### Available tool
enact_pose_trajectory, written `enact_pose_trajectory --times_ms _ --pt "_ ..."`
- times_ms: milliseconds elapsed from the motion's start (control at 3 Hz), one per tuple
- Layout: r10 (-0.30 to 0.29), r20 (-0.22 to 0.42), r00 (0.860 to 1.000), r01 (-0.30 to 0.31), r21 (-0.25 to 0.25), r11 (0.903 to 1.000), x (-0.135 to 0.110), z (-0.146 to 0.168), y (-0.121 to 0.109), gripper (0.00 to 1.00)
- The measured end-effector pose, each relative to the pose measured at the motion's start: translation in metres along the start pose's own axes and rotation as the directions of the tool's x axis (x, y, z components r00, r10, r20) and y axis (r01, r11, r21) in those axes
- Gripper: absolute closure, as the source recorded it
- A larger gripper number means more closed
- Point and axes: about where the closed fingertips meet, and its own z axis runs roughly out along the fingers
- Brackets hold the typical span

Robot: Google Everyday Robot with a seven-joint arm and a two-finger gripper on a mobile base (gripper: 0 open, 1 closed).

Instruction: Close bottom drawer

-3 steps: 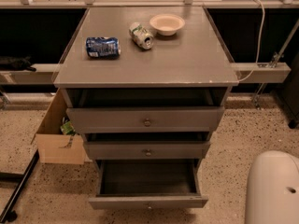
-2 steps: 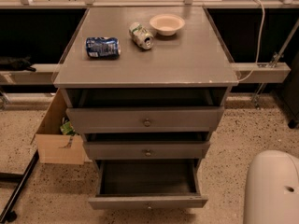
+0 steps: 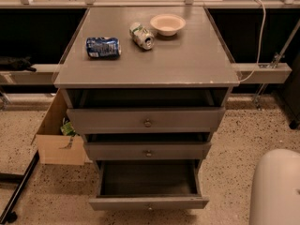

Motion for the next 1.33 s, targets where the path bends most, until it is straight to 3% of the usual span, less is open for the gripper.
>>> enact_pose_trajectory --times_ms 333,667,1000,1333 --pt "-0.018 0.045 0.999 0.015 0.064 0.9978 -0.038 -0.025 -0.023 1.00" --pt "-0.018 0.045 0.999 0.015 0.064 0.9978 -0.038 -0.025 -0.023 1.00" --pt "-0.033 0.013 0.999 0.033 0.050 0.9982 -0.057 -0.008 -0.026 1.00" --pt "-0.058 -0.015 0.998 0.059 0.044 0.9973 -0.096 0.020 -0.037 1.00"
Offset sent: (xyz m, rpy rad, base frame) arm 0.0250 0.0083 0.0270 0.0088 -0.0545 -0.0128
